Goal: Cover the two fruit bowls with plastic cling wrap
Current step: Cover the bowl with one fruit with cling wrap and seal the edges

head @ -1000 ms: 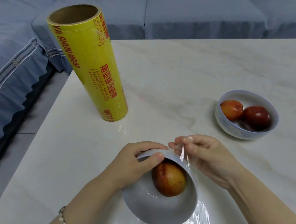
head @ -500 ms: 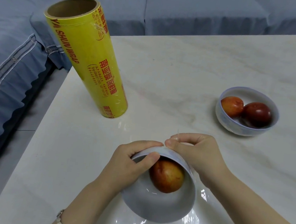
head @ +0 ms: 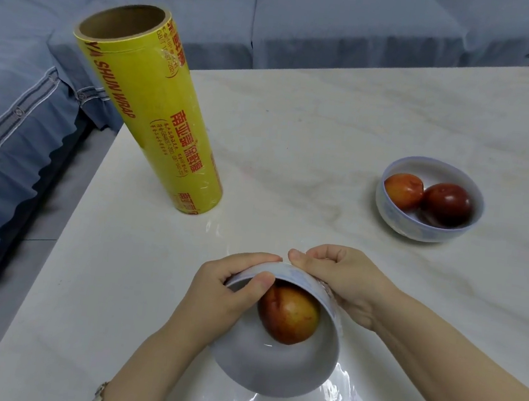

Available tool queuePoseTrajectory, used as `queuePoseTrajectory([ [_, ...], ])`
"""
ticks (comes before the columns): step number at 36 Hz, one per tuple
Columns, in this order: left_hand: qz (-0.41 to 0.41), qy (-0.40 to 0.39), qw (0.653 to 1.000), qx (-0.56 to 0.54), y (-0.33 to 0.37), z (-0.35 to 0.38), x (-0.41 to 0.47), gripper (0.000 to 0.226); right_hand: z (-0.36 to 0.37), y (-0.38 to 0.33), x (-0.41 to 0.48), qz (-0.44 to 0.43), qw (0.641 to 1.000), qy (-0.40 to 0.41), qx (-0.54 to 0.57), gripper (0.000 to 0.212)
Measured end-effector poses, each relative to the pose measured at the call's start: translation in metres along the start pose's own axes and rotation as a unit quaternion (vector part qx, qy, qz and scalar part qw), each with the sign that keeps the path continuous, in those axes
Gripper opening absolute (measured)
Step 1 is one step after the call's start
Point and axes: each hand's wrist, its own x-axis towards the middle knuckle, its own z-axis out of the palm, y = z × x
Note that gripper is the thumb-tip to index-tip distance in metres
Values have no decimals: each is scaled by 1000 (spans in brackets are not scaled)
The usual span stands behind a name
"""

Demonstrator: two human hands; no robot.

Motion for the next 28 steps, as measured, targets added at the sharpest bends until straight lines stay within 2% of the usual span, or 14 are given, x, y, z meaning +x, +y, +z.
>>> queuePoseTrajectory([
  [9, 4, -8, 1000, -2, 0, 0, -1, 33, -1, 1, 4, 41, 995, -49, 78, 19],
  [14, 0, -6, 1000, 0, -1, -1, 0, 33, 0, 2, 6, 24, 998, -47, 28, 15],
  [17, -2, -10, 1000, 0, 0, 0, -1, 33, -7, 3, 8, -54, 990, 24, -126, 15],
  [19, -1, -13, 1000, 0, 0, 0, -2, 33, -18, 3, 9, -146, 957, 91, -233, 23],
  [22, -8, -5, 1000, -4, -1, 0, -1, 34, -30, -1, -6, -268, 920, 149, -244, 30],
  [24, -12, 2, 1000, -6, -3, -1, -1, 35, -31, -3, -24, -329, 908, 127, -225, 21],
  [26, -11, 3, 1000, -4, -3, -1, -1, 34, -27, 0, -38, -350, 895, 83, -263, 7],
  [28, -5, 1, 1000, 2, -2, -1, -1, 34, -20, 6, -43, -327, 893, 30, -306, 14],
])
